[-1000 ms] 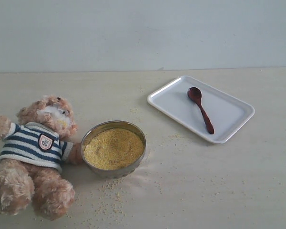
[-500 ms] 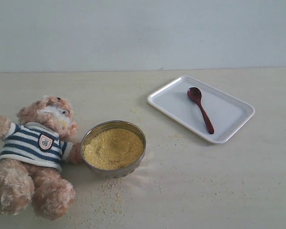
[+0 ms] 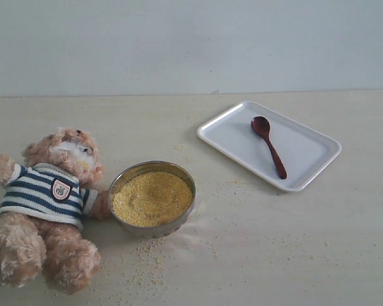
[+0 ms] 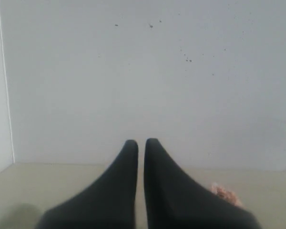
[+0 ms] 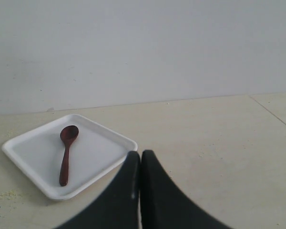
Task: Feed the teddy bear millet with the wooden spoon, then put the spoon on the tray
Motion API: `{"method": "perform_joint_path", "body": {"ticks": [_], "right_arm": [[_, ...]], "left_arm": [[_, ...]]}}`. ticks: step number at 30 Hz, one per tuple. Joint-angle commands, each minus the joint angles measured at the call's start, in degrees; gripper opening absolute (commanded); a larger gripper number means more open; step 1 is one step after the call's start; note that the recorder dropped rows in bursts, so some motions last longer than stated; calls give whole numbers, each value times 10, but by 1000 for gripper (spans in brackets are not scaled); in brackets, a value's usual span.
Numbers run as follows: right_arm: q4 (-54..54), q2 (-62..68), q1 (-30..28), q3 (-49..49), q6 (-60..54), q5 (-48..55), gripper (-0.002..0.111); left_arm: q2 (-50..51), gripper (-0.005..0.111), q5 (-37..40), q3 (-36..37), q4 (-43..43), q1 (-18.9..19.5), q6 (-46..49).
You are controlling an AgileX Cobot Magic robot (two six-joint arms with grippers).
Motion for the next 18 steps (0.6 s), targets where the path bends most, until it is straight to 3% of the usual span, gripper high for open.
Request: {"method": "perform_joint_path", "body": {"ticks": [1, 6, 18], "right_arm": [[-3, -3, -3, -1, -1, -3, 0], [-3, -3, -3, -1, -1, -3, 0], [-3, -3, -3, -1, -1, -3, 0]], "left_arm": [[-1, 5, 35, 3, 3, -3, -6], [-1, 5, 109, 3, -15, -3, -6], [-1, 5, 112, 3, -13, -3, -6]]}}
